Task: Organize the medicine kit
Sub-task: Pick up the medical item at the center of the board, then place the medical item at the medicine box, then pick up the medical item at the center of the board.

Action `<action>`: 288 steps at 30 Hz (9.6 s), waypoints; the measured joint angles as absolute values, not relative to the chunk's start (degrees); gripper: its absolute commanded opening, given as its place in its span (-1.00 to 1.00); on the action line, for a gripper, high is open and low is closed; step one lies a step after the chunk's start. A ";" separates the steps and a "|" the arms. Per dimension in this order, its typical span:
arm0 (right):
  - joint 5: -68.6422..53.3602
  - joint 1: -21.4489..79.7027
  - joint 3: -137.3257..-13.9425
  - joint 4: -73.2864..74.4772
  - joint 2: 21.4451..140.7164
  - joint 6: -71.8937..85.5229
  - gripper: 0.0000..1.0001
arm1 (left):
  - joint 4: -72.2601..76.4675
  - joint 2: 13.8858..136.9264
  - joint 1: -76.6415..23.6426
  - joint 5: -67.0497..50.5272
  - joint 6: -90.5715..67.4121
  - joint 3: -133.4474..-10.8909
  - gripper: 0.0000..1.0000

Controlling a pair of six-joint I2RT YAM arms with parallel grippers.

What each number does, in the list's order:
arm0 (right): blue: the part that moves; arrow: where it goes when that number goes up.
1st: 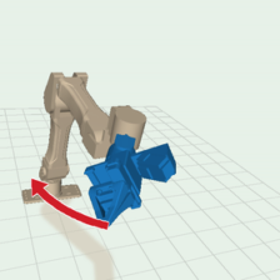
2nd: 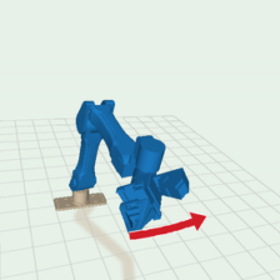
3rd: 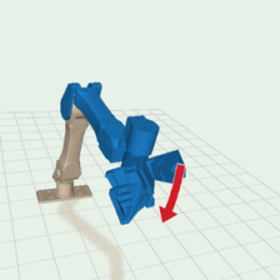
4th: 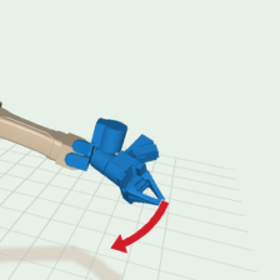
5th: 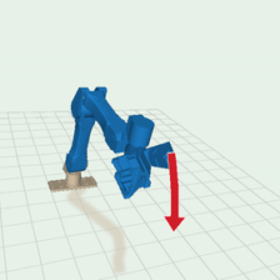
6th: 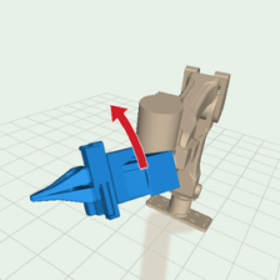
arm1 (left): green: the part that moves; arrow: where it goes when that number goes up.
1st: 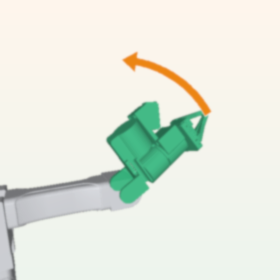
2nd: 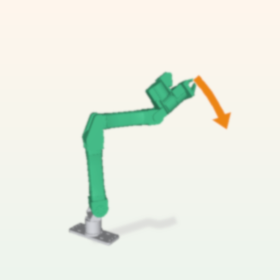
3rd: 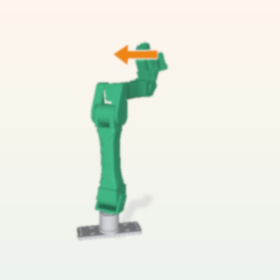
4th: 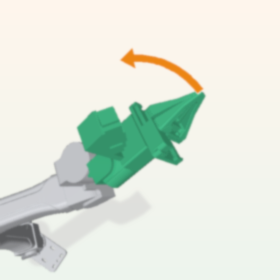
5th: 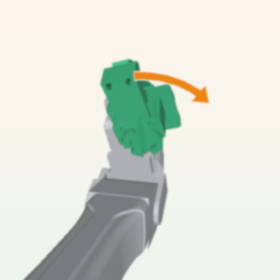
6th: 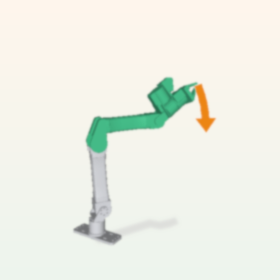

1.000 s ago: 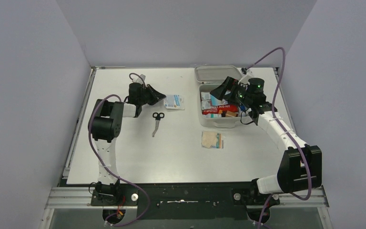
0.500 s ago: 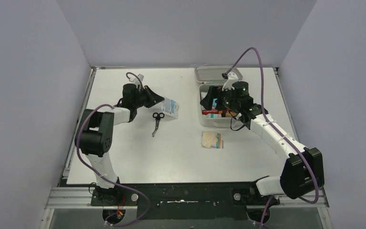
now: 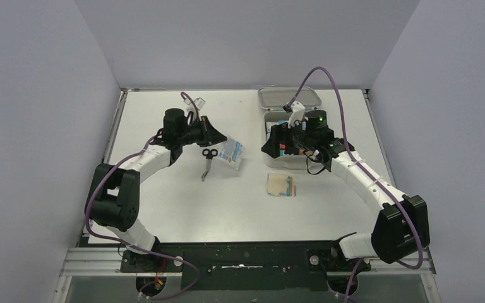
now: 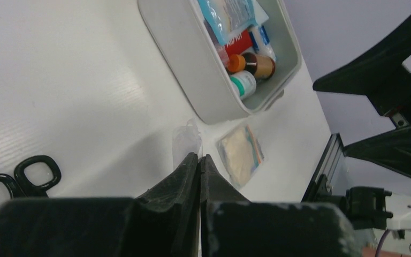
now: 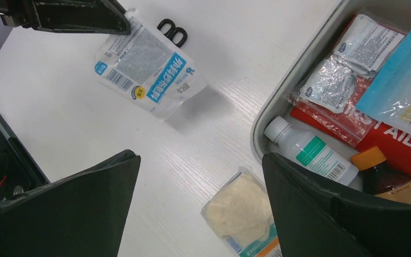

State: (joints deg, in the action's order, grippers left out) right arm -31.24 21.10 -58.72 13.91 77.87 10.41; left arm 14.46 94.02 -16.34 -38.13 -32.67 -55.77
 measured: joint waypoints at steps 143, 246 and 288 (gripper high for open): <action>-9.04 21.21 -92.25 45.10 104.20 -33.39 -0.69 | -13.28 60.29 -13.10 -21.39 -11.27 -41.06 0.95; -17.04 16.86 -81.69 26.46 90.26 -4.95 -0.40 | -15.33 60.34 -13.10 -16.32 -10.41 -41.06 0.95; -4.29 20.73 -75.53 27.88 103.68 10.15 -0.66 | -16.73 60.66 -13.19 -16.47 -10.39 -41.06 0.95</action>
